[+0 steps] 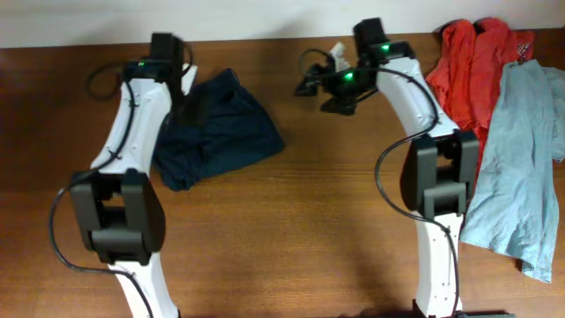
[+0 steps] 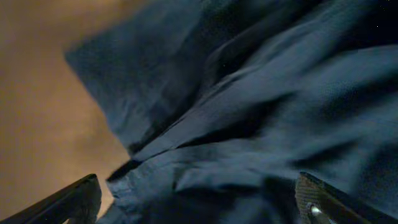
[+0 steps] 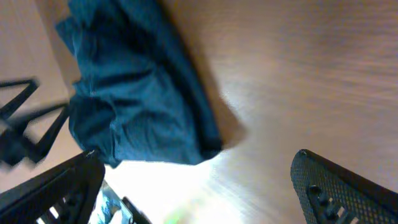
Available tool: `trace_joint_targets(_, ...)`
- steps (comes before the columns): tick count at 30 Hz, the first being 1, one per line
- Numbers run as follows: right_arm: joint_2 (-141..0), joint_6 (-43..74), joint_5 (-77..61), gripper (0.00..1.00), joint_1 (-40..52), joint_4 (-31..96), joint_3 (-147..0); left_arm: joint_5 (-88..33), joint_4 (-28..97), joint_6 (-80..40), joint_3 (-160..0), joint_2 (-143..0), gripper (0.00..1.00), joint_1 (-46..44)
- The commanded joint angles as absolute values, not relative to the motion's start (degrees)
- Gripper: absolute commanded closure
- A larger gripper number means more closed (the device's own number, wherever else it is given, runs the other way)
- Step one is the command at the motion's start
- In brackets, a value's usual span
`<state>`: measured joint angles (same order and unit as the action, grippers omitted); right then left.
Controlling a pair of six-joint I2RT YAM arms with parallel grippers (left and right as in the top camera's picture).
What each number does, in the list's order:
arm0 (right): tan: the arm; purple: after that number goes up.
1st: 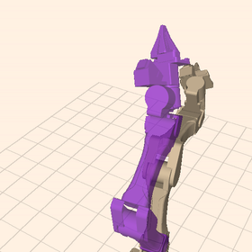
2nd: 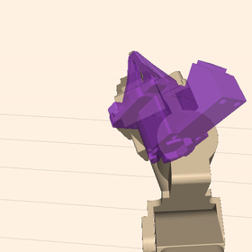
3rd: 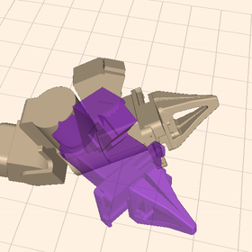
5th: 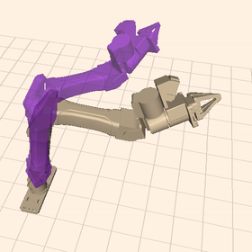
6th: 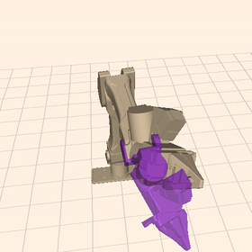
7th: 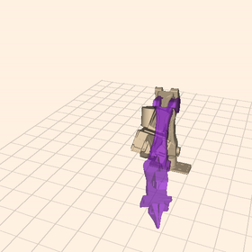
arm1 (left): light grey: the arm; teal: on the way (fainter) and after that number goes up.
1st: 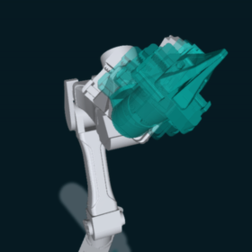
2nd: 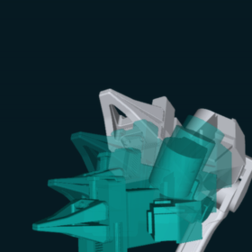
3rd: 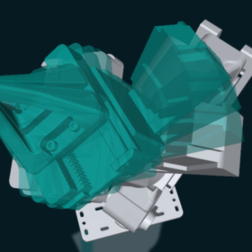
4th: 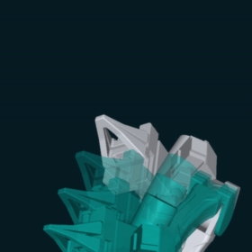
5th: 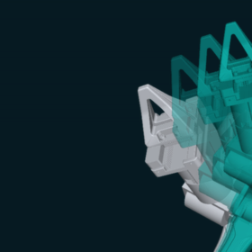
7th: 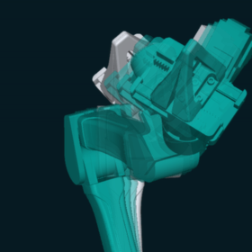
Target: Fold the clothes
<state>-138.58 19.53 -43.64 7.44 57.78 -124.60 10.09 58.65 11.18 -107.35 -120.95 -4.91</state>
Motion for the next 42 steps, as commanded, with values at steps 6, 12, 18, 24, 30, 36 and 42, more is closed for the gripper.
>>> trace_joint_targets(6,-137.8,17.3,-44.8,0.01,-0.8,56.8,-124.5,16.6,69.8,29.5,-107.3,-118.0,0.01,-15.9)
trace_joint_targets(12,-137.8,16.4,-45.3,0.01,-2.0,56.7,-124.5,19.8,71.4,30.2,-102.4,-118.1,0.01,-21.8)
trace_joint_targets(18,-137.8,16.3,-45.5,0.01,-1.4,56.8,-124.5,21.8,66.0,34.6,-95.2,-118.2,0.01,-26.3)
trace_joint_targets(24,-137.8,15.2,-46.1,0.01,-1.2,57.3,-124.5,30.6,56.4,34.3,-86.1,-118.3,0.01,-26.8)
trace_joint_targets(30,-137.8,15.2,-46.1,0.01,-1.1,57.6,-124.5,35.5,44.6,32.6,-80.2,-118.3,0.01,-25.1)
trace_joint_targets(36,-137.8,15.2,-46.1,0.01,-1.1,57.6,-124.5,35.4,39.5,32.6,-78.7,-118.3,0.01,-23.5)
trace_joint_targets(42,-137.8,15.2,-46.1,0.01,-1.1,57.6,-124.5,35.4,39.2,32.6,-78.6,-120.2,0.01,-21.0)
